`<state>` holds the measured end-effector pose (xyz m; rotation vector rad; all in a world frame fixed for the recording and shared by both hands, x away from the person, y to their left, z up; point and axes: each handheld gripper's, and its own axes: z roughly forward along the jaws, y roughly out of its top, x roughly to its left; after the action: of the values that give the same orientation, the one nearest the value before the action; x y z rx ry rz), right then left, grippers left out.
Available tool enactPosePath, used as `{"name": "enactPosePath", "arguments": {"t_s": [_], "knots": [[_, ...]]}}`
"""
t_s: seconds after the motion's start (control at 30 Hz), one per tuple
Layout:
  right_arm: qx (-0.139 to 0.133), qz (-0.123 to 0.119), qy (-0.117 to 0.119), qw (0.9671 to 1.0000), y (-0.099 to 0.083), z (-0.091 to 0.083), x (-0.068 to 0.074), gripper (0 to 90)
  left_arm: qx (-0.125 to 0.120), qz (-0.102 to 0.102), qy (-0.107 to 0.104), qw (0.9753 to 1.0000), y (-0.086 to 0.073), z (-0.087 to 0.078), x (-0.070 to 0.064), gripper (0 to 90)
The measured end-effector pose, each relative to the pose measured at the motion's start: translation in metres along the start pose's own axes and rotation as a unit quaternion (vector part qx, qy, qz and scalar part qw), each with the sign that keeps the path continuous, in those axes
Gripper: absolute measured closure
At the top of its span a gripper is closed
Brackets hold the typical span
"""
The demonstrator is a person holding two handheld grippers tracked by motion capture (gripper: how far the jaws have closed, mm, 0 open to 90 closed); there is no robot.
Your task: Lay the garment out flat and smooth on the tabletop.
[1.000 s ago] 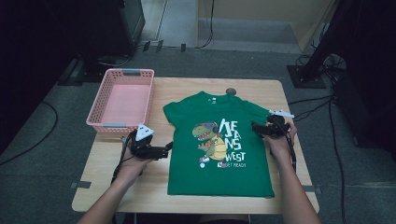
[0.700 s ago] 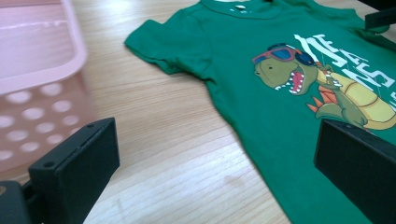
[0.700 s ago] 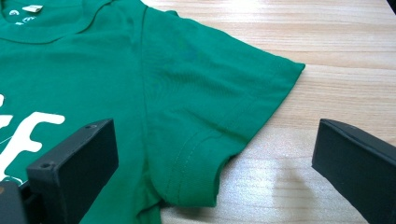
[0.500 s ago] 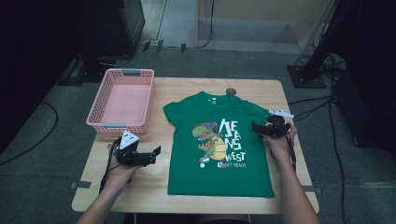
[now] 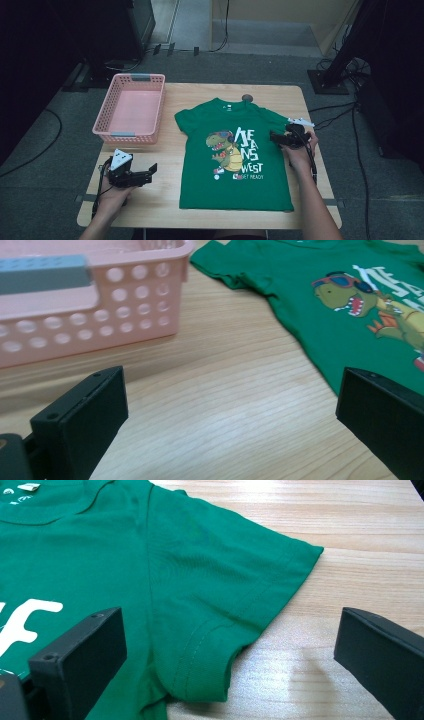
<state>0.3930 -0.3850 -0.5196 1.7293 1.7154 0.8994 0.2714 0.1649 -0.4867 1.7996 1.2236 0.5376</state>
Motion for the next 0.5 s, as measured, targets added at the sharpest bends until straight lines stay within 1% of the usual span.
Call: {"name": "enactPosePath", "arguments": {"t_s": [0.13,0.3,0.33,0.37,0.4,0.43,0.5], "knots": [[0.000,-0.002,0.000,1.0000,0.000,0.000,0.000,0.3,0.004,-0.005,0.008,0.9999,-0.005,-0.004,0.006,0.7],[0.000,-0.001,-0.001,1.0000,0.000,0.000,0.000,0.3,0.005,-0.016,0.020,0.9997,-0.013,-0.008,0.014,0.7],[0.000,-0.001,-0.001,1.0000,0.000,0.000,0.000,0.3,0.007,-0.015,0.025,0.9995,-0.015,-0.009,0.015,0.7],[0.000,0.001,-0.001,1.0000,0.000,0.000,0.000,0.4,0.013,-0.011,0.035,0.9992,-0.018,-0.011,0.019,0.7],[0.001,0.000,-0.001,1.0000,0.000,0.000,0.000,0.3,0.013,-0.011,0.035,0.9992,-0.018,-0.011,0.019,0.7],[0.001,0.000,-0.001,1.0000,0.000,0.000,0.000,0.3,0.013,-0.010,0.040,0.9990,-0.020,-0.012,0.021,0.7],[0.001,-0.001,0.000,1.0000,-0.001,0.001,-0.001,0.4,0.016,-0.017,0.047,0.9987,-0.024,-0.015,0.026,0.7]]}}
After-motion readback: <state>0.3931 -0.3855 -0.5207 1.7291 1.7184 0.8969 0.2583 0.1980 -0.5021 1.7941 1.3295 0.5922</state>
